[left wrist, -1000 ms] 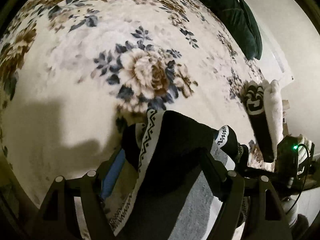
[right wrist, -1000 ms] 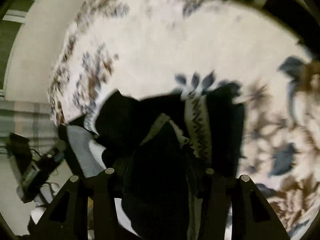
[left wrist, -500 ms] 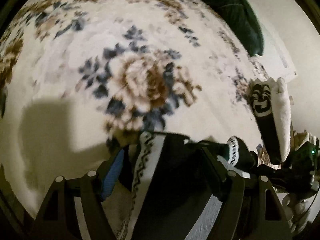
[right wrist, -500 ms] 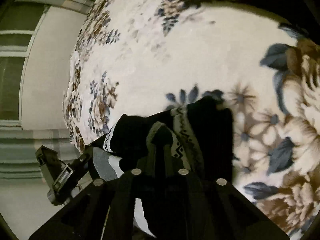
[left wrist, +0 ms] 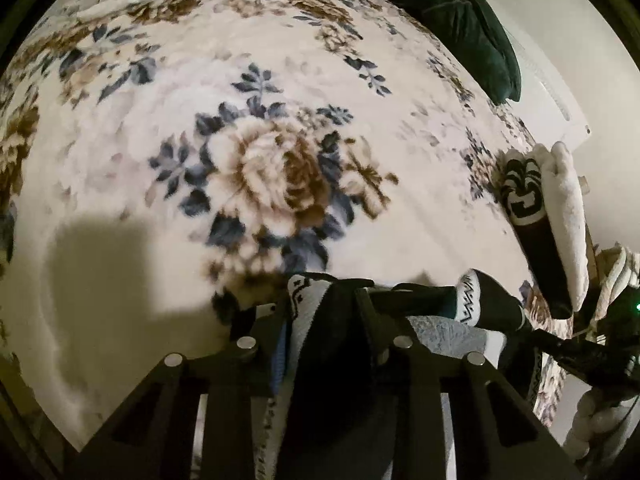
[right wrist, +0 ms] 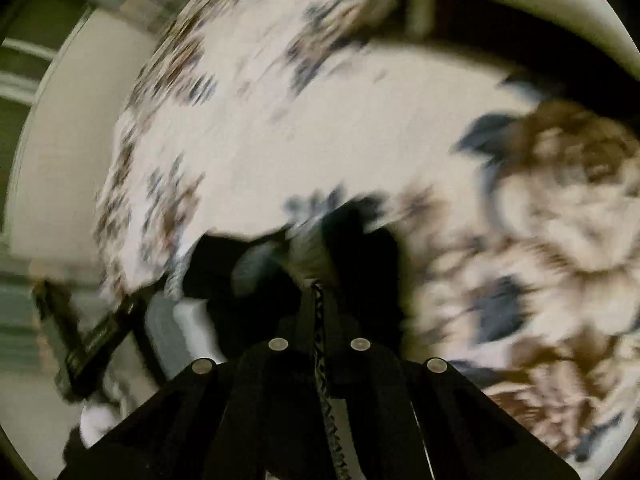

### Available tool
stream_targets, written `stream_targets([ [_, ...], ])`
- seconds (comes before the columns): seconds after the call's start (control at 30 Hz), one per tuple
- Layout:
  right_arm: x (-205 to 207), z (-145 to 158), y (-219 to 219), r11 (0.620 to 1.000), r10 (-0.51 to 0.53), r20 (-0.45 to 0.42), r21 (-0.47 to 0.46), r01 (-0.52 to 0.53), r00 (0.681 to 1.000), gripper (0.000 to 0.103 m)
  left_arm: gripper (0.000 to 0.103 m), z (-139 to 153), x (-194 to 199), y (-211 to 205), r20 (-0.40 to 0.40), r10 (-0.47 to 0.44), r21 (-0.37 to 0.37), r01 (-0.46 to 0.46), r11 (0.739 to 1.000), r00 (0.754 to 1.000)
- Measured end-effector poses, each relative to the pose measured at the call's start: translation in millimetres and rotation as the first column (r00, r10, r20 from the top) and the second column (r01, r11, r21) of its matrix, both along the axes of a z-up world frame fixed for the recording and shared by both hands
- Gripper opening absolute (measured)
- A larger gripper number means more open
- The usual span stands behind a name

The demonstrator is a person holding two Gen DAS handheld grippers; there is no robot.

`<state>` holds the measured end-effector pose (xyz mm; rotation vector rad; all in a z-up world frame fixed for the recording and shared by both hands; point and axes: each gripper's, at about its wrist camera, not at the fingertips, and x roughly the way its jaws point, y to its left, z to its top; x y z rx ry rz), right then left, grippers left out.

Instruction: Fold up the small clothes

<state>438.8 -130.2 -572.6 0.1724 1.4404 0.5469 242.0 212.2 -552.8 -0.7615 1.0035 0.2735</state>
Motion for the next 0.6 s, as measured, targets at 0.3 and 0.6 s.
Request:
stream_targets([
  [0.3, 5, -16, -4, 1.000, -0.016, -0.026, -0.015, 0.015, 1.000, 0.003, 0.027, -2, 0, 3, -0.001, 0.004, -0.028, -0.004, 1.000, 1.000],
  [0.6, 8, -1, 7, 0.994, 0.103, -0.053, 0.035, -0.101, 0.993, 0.048, 0.061, 4, -4, 9, 0.047, 0.017, -0.134, -0.011, 0.991, 0.999],
])
